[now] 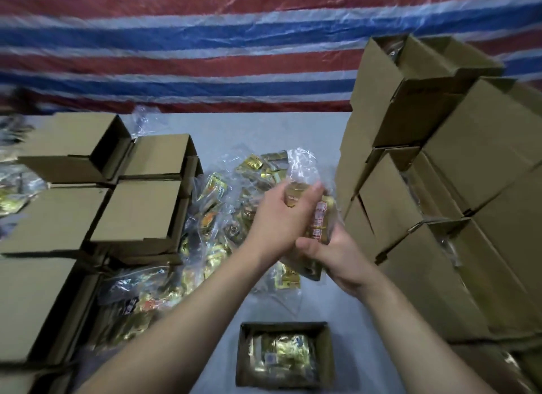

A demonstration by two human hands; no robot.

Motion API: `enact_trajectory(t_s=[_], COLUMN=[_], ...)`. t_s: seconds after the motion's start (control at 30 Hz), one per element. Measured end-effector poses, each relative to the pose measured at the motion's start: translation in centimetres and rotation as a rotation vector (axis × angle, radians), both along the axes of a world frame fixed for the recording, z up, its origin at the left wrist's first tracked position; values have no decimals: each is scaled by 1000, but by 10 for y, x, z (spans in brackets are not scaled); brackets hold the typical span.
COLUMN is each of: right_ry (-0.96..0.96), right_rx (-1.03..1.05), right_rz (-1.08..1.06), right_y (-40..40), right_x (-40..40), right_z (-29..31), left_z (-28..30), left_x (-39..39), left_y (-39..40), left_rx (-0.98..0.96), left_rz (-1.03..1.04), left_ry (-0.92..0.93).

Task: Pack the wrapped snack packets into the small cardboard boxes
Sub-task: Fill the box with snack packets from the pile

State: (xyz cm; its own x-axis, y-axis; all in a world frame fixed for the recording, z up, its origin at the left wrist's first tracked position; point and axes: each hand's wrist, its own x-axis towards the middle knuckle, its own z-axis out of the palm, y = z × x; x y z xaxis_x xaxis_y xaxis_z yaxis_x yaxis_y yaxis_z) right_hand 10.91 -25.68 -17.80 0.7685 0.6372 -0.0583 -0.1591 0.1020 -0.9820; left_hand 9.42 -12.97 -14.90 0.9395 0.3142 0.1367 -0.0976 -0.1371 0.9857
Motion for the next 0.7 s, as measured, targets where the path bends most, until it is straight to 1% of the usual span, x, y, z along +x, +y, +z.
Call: enact_trajectory(t_s=[0.07, 0.1, 0.13, 0.17, 0.2, 0.27, 0.3, 0.37, 0.43, 0.5, 0.57, 0.63, 0.7], right_ry=[11, 18, 23, 39, 56, 74, 68, 21, -114, -340, -497, -559, -577], right_rx=[13, -17, -63, -113, -168, -309, -389, -553, -720, -908, -1068, -1181, -1250], right_rz=[37, 58, 74, 85, 98, 131, 161, 283, 478, 683, 872, 986, 1027], right_y=[-5, -9, -14, -20, -25, -35, -40, -48, -52, -47, -33, -18, -2], right_x=[-8, -11, -13, -15, -17, -22, -25, -31, -38, -43, -52, -63, -72], right_z=[-3, -4, -5, -7, -11, -19, -24, -32, -38, -44, -56, -72, -93], left_z=[-6, -9, -11, -15, -21, -39, -53, -88, -132, -170, -196, -208, -210], left_x=[-6, -9, -12, -16, -21, -37, -49, -76, -105, -130, -148, -157, -160], left_y=[2, 6, 11, 17, 24, 39, 47, 60, 67, 65, 57, 49, 45], left_rx=[279, 453, 584, 638, 604, 422, 366, 371, 394, 333, 315, 276, 220], left_rz=[30, 34, 16, -17, -49, -86, -86, -91, -160, -243, -283, -277, -232], left_ry=[-8, 15, 55, 109, 167, 293, 353, 483, 624, 740, 763, 691, 643])
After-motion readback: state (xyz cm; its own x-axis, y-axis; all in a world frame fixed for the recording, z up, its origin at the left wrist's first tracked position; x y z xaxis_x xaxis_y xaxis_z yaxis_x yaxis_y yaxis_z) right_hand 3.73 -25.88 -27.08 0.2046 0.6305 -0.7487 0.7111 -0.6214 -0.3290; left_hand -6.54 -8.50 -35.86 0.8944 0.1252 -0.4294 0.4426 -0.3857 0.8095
